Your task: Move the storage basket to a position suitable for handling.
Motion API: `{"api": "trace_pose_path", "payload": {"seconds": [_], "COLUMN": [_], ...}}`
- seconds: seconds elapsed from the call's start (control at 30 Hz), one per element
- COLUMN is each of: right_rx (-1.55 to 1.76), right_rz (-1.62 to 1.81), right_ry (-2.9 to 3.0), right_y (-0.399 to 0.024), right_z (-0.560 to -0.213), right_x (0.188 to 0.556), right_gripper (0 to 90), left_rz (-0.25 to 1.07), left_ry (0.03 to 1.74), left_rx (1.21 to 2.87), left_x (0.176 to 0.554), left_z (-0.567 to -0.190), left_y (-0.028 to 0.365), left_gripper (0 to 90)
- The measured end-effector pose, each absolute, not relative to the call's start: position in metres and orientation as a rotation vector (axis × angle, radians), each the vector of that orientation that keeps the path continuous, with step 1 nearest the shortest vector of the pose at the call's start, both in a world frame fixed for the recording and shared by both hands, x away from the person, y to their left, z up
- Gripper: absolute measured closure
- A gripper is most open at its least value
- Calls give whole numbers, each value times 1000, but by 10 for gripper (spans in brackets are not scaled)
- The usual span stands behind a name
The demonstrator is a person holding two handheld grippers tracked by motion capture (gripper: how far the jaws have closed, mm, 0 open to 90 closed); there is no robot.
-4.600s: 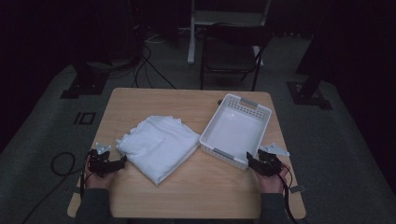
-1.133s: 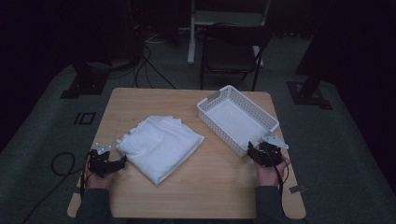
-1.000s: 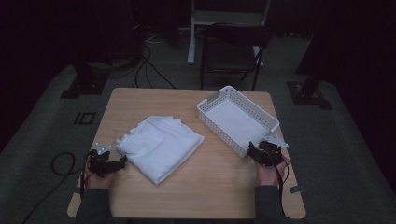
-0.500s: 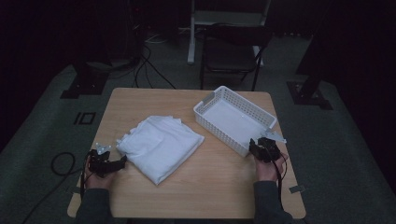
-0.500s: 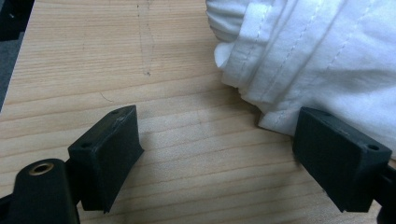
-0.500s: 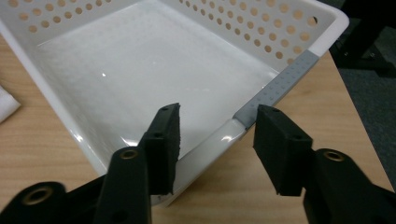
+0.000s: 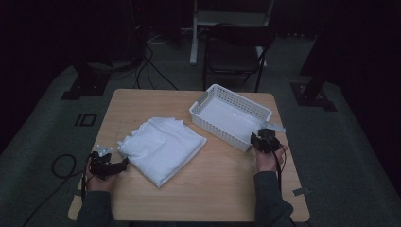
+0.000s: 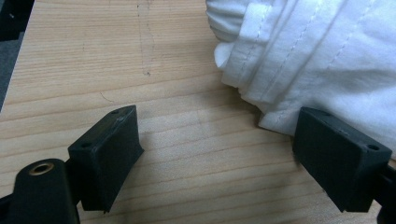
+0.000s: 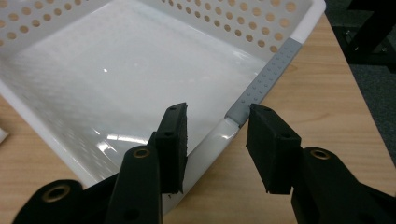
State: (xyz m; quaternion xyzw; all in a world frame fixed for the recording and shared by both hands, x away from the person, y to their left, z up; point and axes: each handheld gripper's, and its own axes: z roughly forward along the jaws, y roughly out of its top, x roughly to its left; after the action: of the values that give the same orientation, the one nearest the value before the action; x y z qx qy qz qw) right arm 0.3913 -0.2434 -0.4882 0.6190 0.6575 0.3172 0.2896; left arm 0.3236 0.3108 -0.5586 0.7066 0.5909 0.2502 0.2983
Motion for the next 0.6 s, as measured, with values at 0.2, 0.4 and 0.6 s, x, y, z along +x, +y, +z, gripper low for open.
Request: {"api": "trace_pose_path", "payload": {"seconds": [0.2, 0.4, 0.6], "right_rx": [1631, 1573, 1517], "right_rz": [870, 893, 922], "right_ry": [1781, 1818, 1858], "right_y": [-238, -232, -223], "right_z": [-488, -490, -491], "right_x": [408, 424, 442], "right_gripper": [601, 625, 643], "left_rz": [665, 665, 665], "left_ry": [1570, 1570, 1570], "left_rx": [1878, 1877, 1877], "left_x": [324, 324, 324], "left_z": [-559, -559, -559], "left_y": [311, 311, 311], "left_gripper": [146, 146, 146]}}
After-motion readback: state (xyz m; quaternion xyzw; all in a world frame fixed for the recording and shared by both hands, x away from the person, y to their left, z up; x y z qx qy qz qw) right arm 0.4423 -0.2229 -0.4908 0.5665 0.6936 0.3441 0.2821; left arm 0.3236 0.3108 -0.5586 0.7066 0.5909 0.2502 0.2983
